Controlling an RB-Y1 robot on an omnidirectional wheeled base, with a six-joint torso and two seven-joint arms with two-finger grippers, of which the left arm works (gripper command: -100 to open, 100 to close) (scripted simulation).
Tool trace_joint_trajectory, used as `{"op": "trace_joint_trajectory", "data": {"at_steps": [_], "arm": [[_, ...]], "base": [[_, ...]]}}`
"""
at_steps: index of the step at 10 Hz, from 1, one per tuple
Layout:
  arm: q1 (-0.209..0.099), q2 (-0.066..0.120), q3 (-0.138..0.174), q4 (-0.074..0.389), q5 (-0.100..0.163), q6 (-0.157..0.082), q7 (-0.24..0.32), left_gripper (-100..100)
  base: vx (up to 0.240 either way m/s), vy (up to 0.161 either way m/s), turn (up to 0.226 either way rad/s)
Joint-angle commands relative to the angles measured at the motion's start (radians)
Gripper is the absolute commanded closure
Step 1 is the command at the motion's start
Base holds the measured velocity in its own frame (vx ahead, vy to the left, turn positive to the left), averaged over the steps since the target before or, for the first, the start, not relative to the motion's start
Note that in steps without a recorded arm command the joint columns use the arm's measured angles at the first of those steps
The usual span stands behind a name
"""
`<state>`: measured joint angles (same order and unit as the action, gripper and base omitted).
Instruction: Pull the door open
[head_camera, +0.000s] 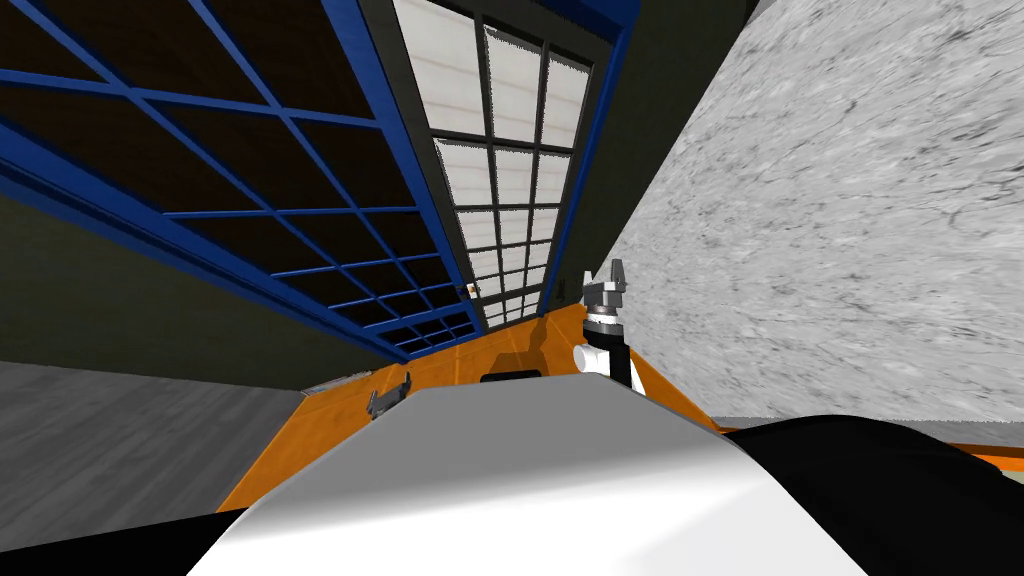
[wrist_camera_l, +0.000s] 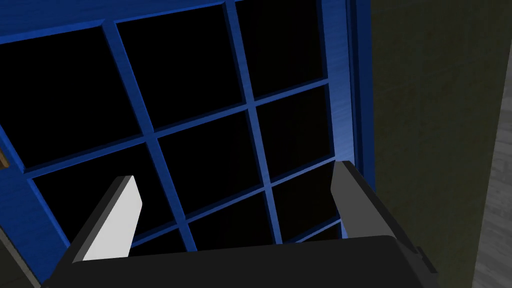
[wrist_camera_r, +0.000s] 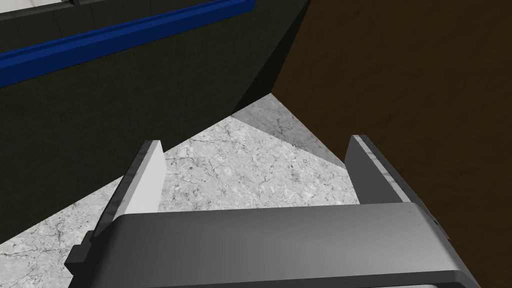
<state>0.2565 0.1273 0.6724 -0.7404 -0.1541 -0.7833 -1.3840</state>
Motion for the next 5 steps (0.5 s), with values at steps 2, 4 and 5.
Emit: {"op": "trace_joint_trajectory", "data": {"at_steps": [2, 4, 5], "arm": [[-0.04, -0.015, 0.014, 0.01, 0.009, 0.003, -0.016, -100], [-0.075, -0.027, 0.012, 0.012, 0.011, 0.003, -0.023, -100], [-0.092, -0.032, 0.009, 0.011, 0.01, 0.002, -0.026, -100]], "base": [[0.152, 0.042, -0.153], [0.207, 0.048, -0.153], [0.216, 0.03, -0.18]]}}
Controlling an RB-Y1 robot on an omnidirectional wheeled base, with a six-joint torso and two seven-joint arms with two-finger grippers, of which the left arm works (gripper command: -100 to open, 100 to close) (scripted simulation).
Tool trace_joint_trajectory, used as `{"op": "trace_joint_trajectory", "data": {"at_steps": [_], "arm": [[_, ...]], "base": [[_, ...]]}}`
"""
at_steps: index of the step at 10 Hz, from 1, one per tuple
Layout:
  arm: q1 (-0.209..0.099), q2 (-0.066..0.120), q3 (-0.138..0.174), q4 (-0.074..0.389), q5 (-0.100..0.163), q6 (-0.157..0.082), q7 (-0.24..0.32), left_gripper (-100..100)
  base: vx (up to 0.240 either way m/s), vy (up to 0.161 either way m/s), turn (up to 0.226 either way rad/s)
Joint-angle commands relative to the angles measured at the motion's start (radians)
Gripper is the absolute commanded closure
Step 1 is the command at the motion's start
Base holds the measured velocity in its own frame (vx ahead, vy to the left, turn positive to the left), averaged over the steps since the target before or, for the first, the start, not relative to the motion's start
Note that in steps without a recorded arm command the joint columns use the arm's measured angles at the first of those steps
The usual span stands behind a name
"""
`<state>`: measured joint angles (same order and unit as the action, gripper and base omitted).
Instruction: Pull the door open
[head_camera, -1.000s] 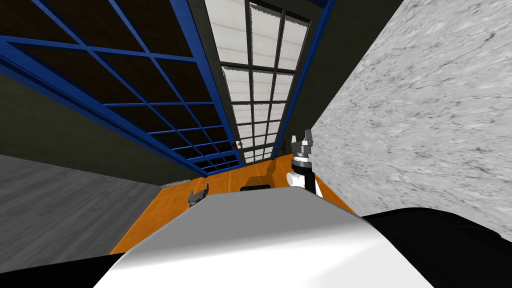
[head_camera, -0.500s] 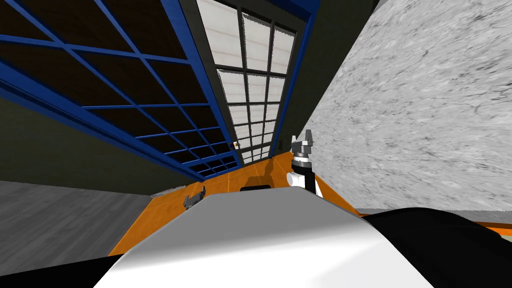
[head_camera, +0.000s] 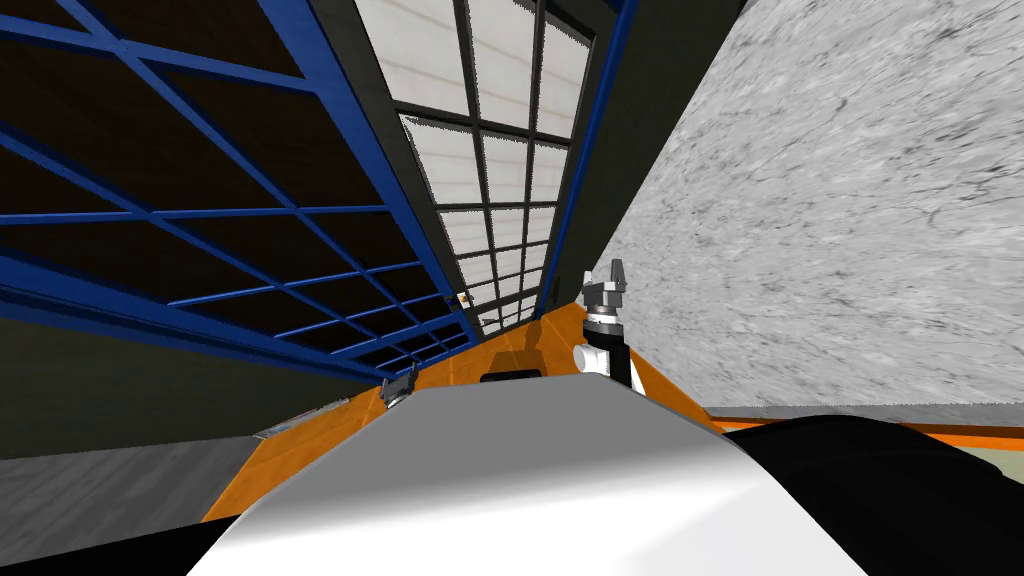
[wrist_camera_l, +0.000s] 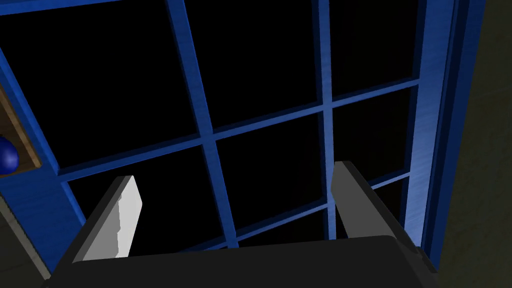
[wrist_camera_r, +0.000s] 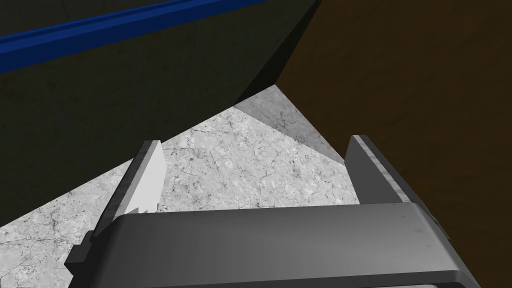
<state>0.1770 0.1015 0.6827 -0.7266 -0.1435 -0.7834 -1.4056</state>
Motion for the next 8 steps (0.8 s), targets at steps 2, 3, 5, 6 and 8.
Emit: {"op": "trace_joint_trajectory", "data": {"at_steps": [2, 3, 5, 6, 8], "arm": [[-0.051, -0.02, -0.011, -0.005, -0.002, 0.0, -0.009, -100], [-0.065, -0.024, -0.016, -0.007, -0.003, -0.001, -0.01, -100], [-0.091, -0.033, -0.025, -0.011, -0.006, -0.003, -0.011, -100], [-0.098, -0.035, -0.028, -0.012, -0.007, -0.003, -0.012, -100], [-0.133, -0.046, -0.042, -0.019, -0.011, -0.006, -0.013, -100]], "base": [[0.193, 0.026, -0.145], [0.186, 0.036, -0.167], [0.168, 0.049, -0.111], [0.157, 0.046, -0.057], [0.184, 0.015, -0.138]]}}
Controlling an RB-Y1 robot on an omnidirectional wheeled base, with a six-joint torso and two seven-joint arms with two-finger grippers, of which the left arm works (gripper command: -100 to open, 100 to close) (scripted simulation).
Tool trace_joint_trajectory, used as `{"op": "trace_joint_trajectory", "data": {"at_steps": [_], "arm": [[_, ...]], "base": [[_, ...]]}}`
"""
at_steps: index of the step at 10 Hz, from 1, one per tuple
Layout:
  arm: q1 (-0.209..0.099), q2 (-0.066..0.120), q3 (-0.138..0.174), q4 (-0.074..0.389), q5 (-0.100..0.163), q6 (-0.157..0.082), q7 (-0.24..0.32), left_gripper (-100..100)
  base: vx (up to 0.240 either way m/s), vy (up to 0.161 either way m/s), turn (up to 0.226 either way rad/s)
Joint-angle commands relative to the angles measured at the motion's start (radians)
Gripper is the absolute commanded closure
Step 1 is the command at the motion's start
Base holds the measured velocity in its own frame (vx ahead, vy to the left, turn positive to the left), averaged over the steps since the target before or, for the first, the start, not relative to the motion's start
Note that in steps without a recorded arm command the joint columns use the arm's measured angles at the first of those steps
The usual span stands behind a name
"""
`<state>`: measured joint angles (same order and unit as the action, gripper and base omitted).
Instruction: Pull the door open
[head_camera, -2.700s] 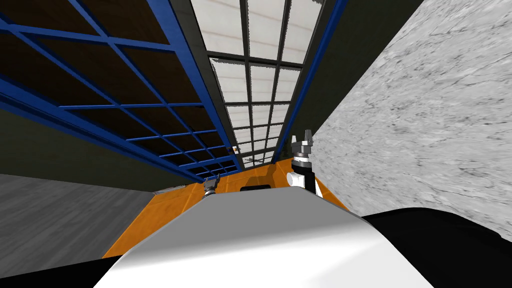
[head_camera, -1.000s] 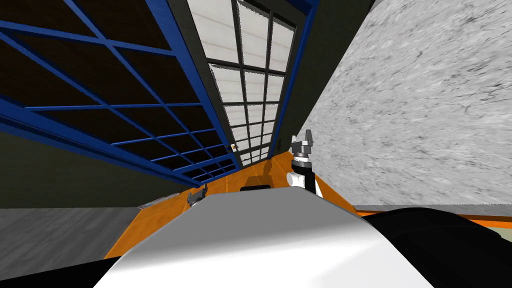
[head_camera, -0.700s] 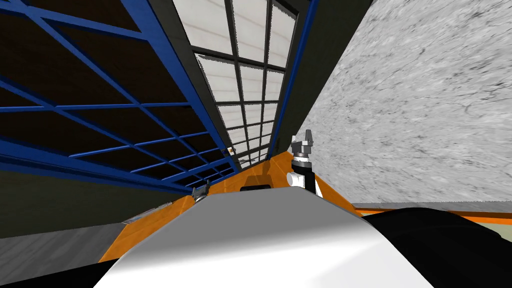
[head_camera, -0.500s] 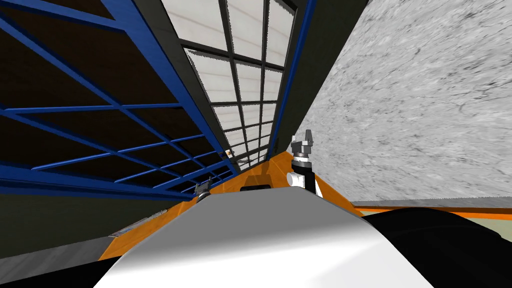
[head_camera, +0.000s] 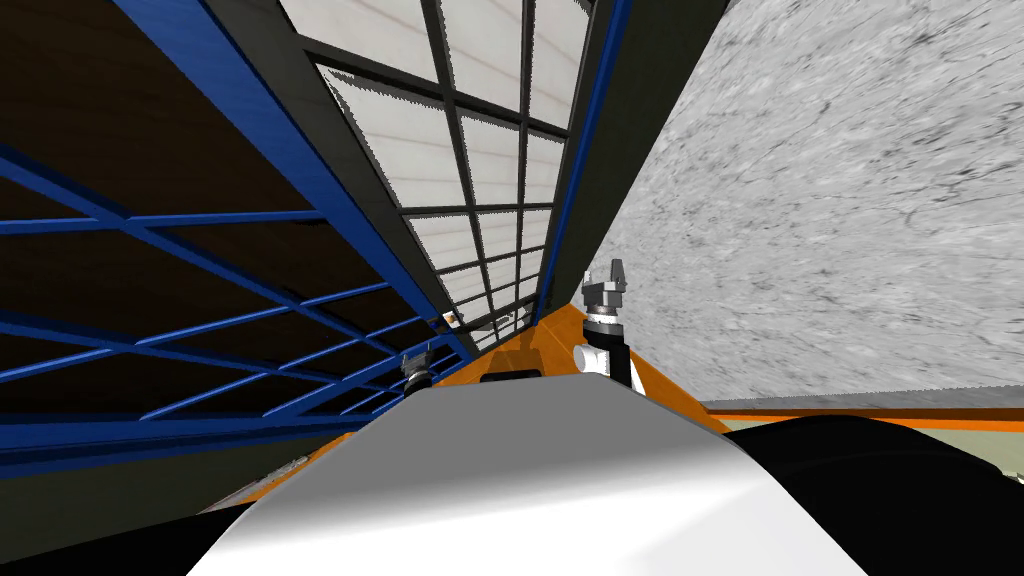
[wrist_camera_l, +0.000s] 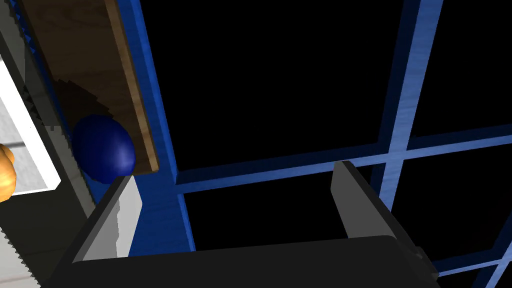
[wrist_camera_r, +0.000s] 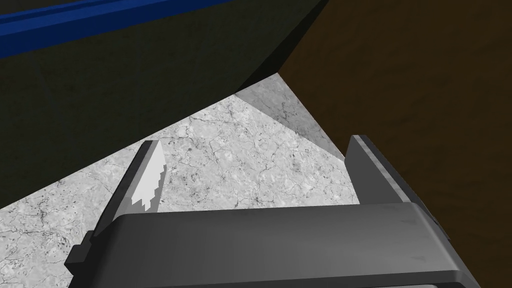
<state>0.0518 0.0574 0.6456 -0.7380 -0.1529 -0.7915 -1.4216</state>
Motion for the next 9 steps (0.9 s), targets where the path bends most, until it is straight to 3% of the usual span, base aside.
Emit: {"op": "trace_joint_trajectory", "data": {"at_steps": [1, 4, 5, 6, 9], "arm": [[-0.021, -0.006, -0.012, -0.011, -0.004, 0.001, 0.002, -100], [-0.057, -0.017, -0.028, -0.018, -0.009, -0.002, 0.001, -100], [-0.041, -0.024, -0.028, -0.038, -0.01, 0.008, 0.004, -100], [-0.041, -0.024, -0.028, -0.038, -0.01, 0.008, 0.004, 100], [-0.041, -0.024, -0.028, -0.038, -0.01, 0.008, 0.004, 100]], "base": [[0.187, 0.018, -0.097], [0.176, 0.019, -0.093], [0.062, 0.026, -0.014], [-0.01, -0.01, 0.015], [-0.017, -0.008, -0.007]]}}
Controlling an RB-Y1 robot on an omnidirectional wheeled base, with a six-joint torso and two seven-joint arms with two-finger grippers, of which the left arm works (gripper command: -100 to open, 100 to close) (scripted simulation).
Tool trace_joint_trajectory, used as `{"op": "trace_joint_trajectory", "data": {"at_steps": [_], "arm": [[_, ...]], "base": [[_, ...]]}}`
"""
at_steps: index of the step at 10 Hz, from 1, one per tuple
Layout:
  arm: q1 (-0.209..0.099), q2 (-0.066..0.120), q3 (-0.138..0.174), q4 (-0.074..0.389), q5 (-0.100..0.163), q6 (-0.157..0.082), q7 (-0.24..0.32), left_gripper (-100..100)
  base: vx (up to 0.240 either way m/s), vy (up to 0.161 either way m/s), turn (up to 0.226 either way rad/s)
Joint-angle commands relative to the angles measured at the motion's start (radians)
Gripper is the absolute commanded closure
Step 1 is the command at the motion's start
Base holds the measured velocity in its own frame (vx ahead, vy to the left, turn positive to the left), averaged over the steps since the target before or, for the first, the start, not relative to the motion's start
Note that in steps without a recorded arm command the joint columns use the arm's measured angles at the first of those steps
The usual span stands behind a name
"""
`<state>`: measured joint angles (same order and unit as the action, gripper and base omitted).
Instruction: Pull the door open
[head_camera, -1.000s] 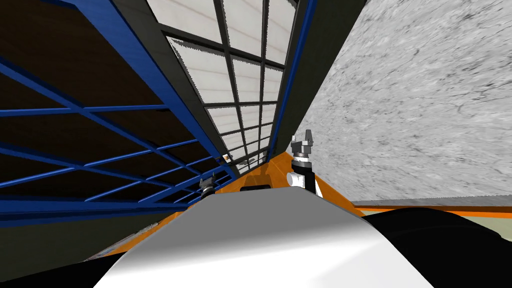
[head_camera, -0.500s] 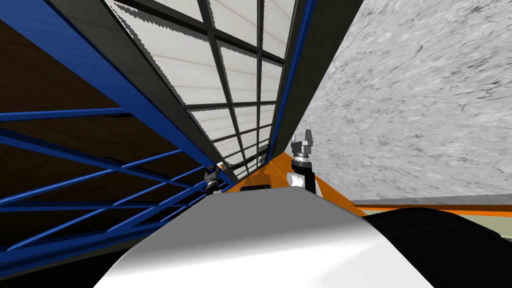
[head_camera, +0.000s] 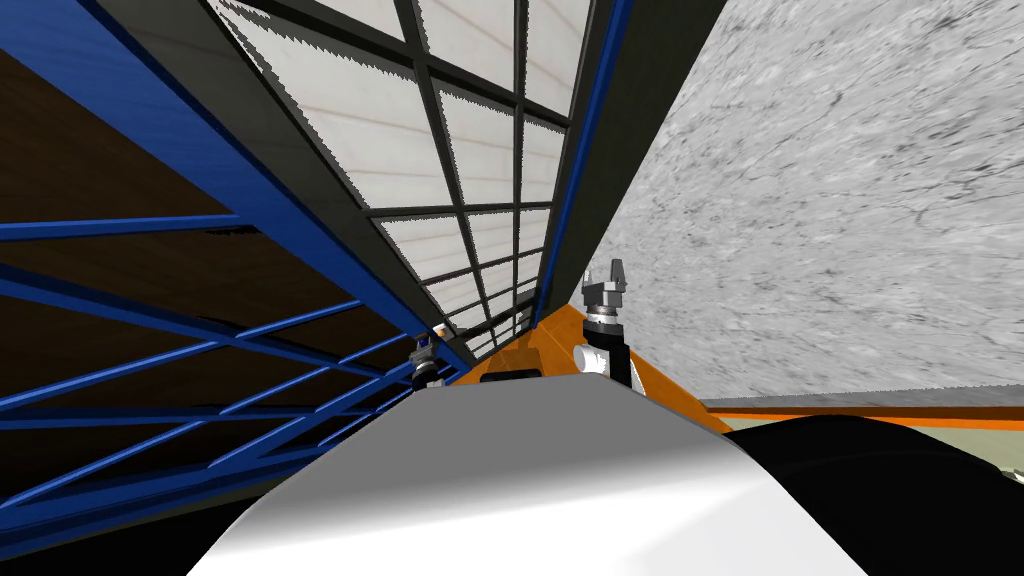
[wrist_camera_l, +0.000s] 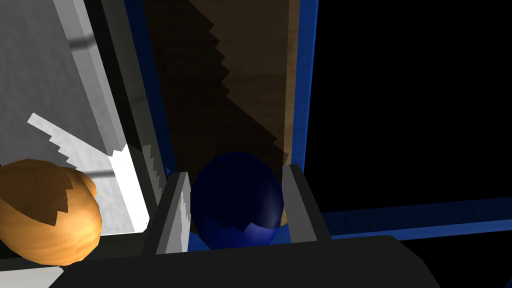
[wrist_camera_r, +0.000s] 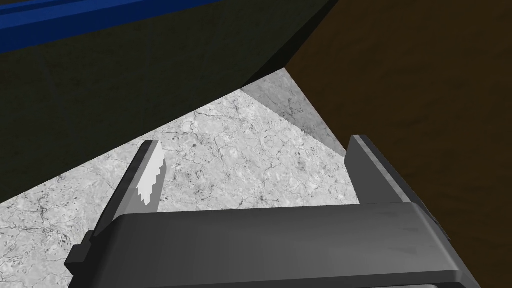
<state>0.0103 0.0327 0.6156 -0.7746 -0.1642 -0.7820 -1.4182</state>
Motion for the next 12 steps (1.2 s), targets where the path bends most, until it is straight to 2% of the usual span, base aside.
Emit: {"op": "trace_joint_trajectory", "data": {"at_steps": [1, 2, 3, 5, 7, 8, 10, 11, 12], "arm": [[0.001, 0.001, 0.002, -0.001, 0.001, -0.001, 0.001, 100], [0.001, 0.001, 0.002, -0.001, 0.001, -0.001, 0.001, 100], [0.021, 0.006, 0.006, 0.006, 0.009, 0.001, 0.017, 100], [0.04, 0.013, 0.013, 0.012, 0.017, 0.002, 0.032, 100], [0.04, 0.013, 0.013, 0.012, 0.017, 0.002, 0.032, 100], [0.059, 0.019, 0.019, 0.018, 0.025, 0.003, 0.047, 100], [0.059, 0.019, 0.019, -0.009, 0.025, 0.003, 0.047, 100], [0.059, 0.019, 0.019, 0.018, 0.025, 0.003, 0.047, 100], [0.059, 0.019, 0.019, 0.018, 0.025, 0.003, 0.047, 100]], "base": [[0.0, 0.0, 0.0], [0.0, 0.0, 0.0], [-0.093, -0.001, 0.038], [-0.156, -0.048, 0.038], [-0.105, -0.033, 0.032], [-0.126, -0.027, 0.076], [-0.074, -0.017, 0.023], [-0.013, 0.009, -0.011], [0.005, 0.017, -0.011]]}}
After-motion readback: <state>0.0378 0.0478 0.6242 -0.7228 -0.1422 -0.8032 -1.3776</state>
